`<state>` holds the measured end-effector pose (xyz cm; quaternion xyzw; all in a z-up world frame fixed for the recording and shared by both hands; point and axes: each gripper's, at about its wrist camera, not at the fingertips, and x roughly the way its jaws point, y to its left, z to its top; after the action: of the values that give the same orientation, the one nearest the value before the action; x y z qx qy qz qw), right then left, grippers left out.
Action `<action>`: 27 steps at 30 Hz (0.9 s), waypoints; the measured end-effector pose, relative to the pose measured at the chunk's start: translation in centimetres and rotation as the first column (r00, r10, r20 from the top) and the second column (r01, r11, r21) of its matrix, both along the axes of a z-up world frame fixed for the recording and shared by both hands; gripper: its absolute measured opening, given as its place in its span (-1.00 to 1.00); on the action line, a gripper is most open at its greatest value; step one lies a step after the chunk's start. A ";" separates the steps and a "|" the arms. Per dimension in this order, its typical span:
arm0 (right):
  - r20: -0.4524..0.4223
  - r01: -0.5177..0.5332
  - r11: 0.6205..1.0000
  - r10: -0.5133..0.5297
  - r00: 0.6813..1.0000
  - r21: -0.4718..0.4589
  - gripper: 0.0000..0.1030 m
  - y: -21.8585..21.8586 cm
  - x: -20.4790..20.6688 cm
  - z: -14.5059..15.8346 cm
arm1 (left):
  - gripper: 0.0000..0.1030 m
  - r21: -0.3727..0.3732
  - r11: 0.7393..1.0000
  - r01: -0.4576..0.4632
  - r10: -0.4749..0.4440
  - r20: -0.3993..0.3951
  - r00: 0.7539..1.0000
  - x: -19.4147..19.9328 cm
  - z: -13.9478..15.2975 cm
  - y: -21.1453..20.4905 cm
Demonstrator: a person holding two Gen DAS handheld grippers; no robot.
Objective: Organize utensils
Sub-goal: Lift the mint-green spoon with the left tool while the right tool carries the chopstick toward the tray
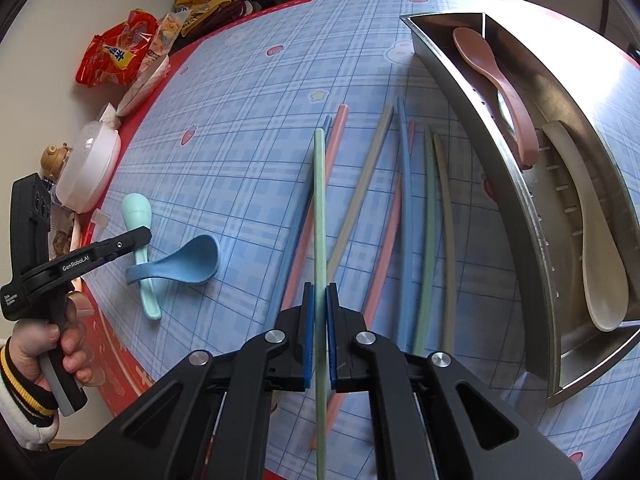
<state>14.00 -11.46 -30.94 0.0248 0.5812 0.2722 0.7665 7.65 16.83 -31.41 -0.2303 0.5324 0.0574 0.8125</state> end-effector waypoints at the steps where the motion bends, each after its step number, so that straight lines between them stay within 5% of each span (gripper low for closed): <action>1: 0.002 0.001 1.000 -0.001 1.000 0.001 -0.88 0.0 -0.1 0.1 | -0.77 0.011 1.000 -0.016 0.016 0.009 1.000 -0.2 0.3 0.6; 11: 0.023 0.011 1.000 -0.012 1.000 0.023 -0.88 -0.3 -0.6 1.0 | -0.78 0.053 0.998 -0.027 0.021 0.120 0.993 -1.2 5.2 2.4; 27: 0.059 0.099 0.985 -0.108 0.992 0.141 -0.88 -3.3 -1.0 3.9 | -0.78 -0.027 0.977 0.211 -0.202 0.187 0.961 2.1 9.5 -5.0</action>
<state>13.04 -14.79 -27.02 0.0989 0.5333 0.2721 0.7949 9.78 11.85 -21.91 -0.1965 0.4778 -0.0615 0.8540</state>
